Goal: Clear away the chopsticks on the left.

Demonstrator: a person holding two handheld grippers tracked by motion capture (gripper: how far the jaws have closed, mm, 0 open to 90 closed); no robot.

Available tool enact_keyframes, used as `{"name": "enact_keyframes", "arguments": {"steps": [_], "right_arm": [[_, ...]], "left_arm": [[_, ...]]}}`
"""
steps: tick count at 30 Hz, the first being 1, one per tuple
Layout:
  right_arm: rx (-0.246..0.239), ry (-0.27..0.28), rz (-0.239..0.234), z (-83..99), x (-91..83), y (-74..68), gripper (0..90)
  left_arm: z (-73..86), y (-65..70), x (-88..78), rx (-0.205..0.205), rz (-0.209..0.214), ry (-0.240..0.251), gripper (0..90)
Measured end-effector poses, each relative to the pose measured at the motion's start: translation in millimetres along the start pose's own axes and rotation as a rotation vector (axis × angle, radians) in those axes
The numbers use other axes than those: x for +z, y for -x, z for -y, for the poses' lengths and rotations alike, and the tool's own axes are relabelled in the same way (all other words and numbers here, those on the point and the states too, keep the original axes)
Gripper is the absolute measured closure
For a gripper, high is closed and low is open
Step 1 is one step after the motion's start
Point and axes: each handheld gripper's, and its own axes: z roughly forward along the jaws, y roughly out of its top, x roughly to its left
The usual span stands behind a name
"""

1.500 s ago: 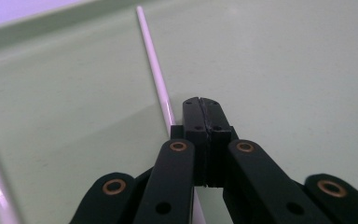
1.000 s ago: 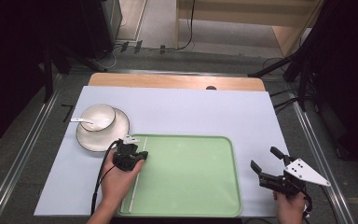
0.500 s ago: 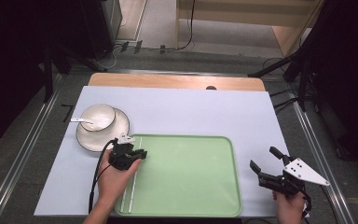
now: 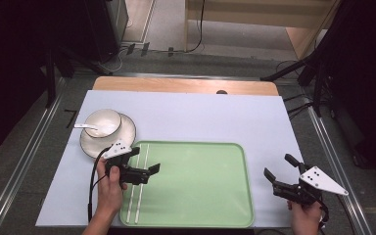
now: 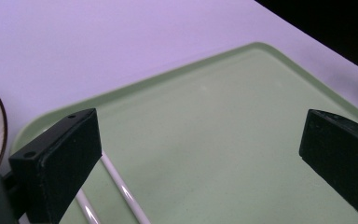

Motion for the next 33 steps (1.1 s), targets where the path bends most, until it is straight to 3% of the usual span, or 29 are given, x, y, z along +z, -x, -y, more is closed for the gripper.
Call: {"name": "enact_keyframes", "arguments": {"steps": [5,9,15,33], "right_arm": [[0.001,0.002,0.003,-0.1,-0.7,0.5,13.0],[0.001,0.004,0.005,-0.2,-1.0,1.0,13.0],[0.003,0.005,0.005,-0.4,-1.5,0.8,13.0],[0.009,0.008,0.008,-0.4,-2.6,2.1,13.0]], "left_arm": [[1.4,-1.5,-15.2,0.020,0.027,0.057,0.0],[2.7,-3.8,-26.0,0.027,0.035,0.072,0.0],[9.5,-6.3,-40.9,0.042,0.013,0.086,0.0],[37.4,-24.6,-85.5,0.027,-0.056,0.120,0.0]]}}
